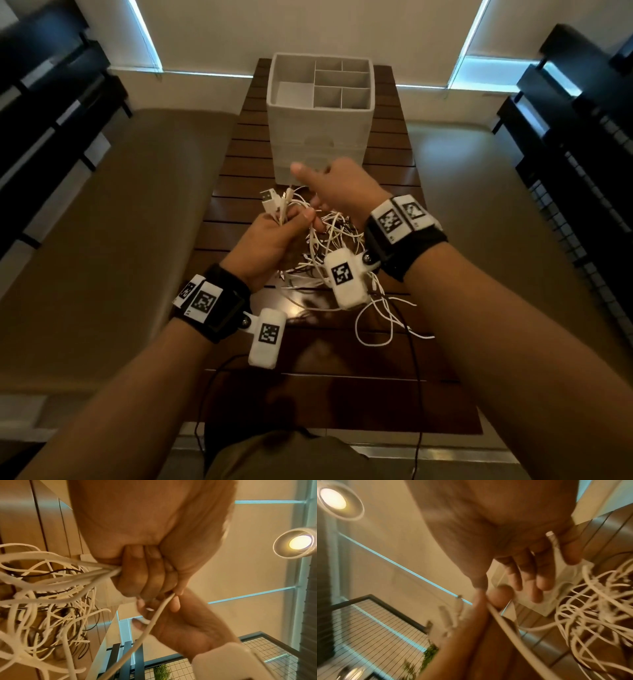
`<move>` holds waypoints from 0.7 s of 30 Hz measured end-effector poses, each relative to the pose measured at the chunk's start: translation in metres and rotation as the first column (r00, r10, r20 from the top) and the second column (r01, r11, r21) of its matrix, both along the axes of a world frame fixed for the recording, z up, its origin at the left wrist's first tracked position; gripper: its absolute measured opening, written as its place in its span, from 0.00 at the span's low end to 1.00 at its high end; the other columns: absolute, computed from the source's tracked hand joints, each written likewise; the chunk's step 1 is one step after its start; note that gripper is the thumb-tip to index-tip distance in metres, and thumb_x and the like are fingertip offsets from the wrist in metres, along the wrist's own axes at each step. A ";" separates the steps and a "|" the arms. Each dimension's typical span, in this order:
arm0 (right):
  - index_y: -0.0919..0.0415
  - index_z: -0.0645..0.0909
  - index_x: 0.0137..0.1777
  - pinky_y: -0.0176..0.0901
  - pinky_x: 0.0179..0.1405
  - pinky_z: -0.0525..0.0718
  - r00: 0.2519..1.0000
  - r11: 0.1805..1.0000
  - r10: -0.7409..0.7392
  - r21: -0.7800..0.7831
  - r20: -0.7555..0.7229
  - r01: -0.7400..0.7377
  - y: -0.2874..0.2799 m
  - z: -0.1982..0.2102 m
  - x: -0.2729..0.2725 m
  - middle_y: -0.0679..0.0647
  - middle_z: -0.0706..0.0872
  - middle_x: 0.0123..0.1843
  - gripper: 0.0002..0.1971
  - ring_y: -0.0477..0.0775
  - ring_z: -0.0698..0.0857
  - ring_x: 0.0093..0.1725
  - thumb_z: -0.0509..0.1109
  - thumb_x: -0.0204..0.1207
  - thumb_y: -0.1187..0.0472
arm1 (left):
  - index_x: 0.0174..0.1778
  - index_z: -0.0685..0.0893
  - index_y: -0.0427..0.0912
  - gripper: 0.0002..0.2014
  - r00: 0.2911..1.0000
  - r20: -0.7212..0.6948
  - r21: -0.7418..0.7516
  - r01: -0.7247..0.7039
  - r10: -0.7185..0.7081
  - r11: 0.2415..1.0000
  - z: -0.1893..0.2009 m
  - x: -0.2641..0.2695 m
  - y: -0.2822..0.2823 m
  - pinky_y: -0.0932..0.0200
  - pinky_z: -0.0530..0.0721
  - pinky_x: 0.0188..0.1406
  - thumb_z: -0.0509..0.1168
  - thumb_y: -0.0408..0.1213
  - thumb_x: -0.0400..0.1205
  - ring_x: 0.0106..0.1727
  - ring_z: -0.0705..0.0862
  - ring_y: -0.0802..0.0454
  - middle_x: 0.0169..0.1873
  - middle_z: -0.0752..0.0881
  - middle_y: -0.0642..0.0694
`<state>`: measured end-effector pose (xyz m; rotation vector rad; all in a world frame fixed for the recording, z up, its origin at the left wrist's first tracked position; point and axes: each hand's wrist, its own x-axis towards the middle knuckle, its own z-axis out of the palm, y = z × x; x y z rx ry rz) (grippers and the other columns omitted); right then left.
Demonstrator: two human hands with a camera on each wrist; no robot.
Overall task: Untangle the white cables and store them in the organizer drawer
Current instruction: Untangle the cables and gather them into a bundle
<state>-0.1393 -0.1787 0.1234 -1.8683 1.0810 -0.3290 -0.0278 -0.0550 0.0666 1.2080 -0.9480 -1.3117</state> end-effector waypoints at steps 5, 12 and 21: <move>0.62 0.86 0.37 0.44 0.31 0.80 0.996 0.925 0.036 0.374 0.080 -0.063 0.001 -0.016 -0.006 0.57 0.83 0.28 0.23 0.54 0.80 0.26 0.71 0.85 0.44 | 0.42 0.90 0.45 0.16 0.996 0.085 0.030 0.024 -0.026 0.999 0.005 -0.002 -0.003 0.60 0.53 0.21 0.62 0.44 0.92 0.22 0.58 0.56 0.24 0.66 0.44; 0.71 0.85 0.57 0.44 0.39 0.87 0.852 0.963 -0.125 0.269 0.508 -0.019 -0.005 -0.018 -0.014 0.64 0.94 0.50 0.10 0.52 0.90 0.40 0.69 0.88 0.62 | 0.53 0.91 0.43 0.20 0.996 -0.085 0.160 -0.019 0.033 0.987 -0.025 0.007 -0.002 0.62 0.53 0.18 0.60 0.51 0.93 0.21 0.56 0.56 0.25 0.60 0.49; 0.60 0.89 0.49 0.42 0.51 0.87 0.921 0.941 0.310 -0.217 0.236 -0.261 0.013 -0.032 -0.032 0.47 0.92 0.46 0.05 0.44 0.89 0.46 0.74 0.85 0.60 | 0.57 0.88 0.39 0.24 0.951 -0.273 0.051 -0.134 0.143 0.990 0.009 0.022 -0.038 0.63 0.55 0.16 0.56 0.55 0.92 0.18 0.58 0.60 0.20 0.61 0.54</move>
